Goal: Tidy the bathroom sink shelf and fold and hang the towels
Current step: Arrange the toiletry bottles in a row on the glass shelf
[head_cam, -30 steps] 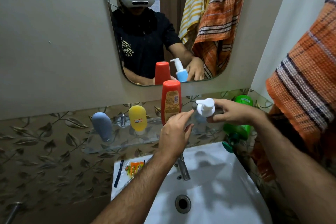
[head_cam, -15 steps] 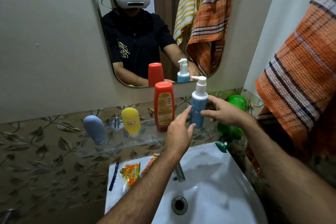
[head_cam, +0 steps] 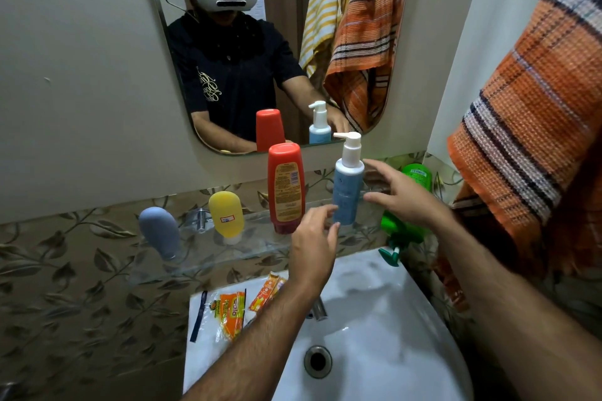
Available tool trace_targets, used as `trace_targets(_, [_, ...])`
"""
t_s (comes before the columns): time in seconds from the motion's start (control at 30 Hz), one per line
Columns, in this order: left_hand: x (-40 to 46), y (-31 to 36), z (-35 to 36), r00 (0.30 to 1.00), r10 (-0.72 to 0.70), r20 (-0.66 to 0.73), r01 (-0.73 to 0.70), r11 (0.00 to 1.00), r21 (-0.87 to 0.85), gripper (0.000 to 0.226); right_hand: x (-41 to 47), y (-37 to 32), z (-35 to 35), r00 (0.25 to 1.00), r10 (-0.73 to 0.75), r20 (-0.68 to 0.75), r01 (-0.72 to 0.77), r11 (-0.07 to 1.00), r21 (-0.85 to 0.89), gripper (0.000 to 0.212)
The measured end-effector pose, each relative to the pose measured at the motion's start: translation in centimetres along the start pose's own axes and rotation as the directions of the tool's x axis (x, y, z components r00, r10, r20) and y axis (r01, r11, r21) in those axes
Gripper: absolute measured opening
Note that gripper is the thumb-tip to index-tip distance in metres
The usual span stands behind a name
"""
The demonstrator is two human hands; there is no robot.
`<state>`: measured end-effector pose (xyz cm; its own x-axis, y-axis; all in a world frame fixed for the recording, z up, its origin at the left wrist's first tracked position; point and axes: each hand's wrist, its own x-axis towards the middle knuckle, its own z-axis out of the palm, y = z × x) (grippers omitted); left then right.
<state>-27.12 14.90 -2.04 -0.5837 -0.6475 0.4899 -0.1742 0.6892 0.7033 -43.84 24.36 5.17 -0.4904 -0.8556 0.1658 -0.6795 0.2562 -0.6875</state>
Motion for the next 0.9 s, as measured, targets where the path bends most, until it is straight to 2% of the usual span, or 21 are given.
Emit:
trace_targets(0.07, [-0.7,-0.2,0.4,0.992,0.109,0.063,-0.110,0.994,0.012,0.027,-0.8,0.8,-0.9,0.988,-0.049,-0.149,0.025,0.987,-0.156,0.052])
trace_targets(0.13, [-0.9,0.1,1.1,0.960,0.227,0.161,-0.232,0.973,0.013,0.027,-1.5,2.3,-2.0,0.977,-0.063,-0.203,-0.008,0.944,-0.331,0.051])
trace_targets(0.27, [0.5,1.2,2.8,0.896,0.340,0.284,-0.368,0.928,0.049,0.037,-2.9,5.9,-2.4,0.997,-0.012,-0.081,-0.033,0.848,-0.529,0.062])
trace_targets(0.43, [2.0,2.2,4.6,0.861,0.319,0.395,-0.389,0.914,0.111,0.059,-4.8,8.0,-1.5,0.997,0.066,-0.030,-0.071,0.783,-0.618,0.091])
trace_targets(0.53, [1.8,2.0,5.2,0.857,0.266,0.441,-0.351,0.928,0.123,0.062,-5.2,9.2,-0.9,0.998,0.026,-0.050,-0.051,0.788,-0.613,0.094])
trace_targets(0.67, [1.7,2.0,5.2,0.886,0.265,0.379,-0.307,0.950,0.052,0.054,-5.6,10.0,-0.9,0.995,-0.087,-0.050,0.045,0.830,-0.556,0.078])
trace_targets(0.8, [1.0,2.1,4.8,0.939,0.191,0.285,-0.171,0.981,-0.094,0.062,-6.0,8.6,-2.1,0.980,-0.196,-0.037,0.161,0.887,-0.432,0.066])
trace_targets(0.9, [0.7,2.0,4.9,0.969,0.119,0.216,-0.064,0.968,-0.243,0.064,-6.0,7.1,-3.2,0.961,-0.269,-0.062,0.230,0.904,-0.360,0.065])
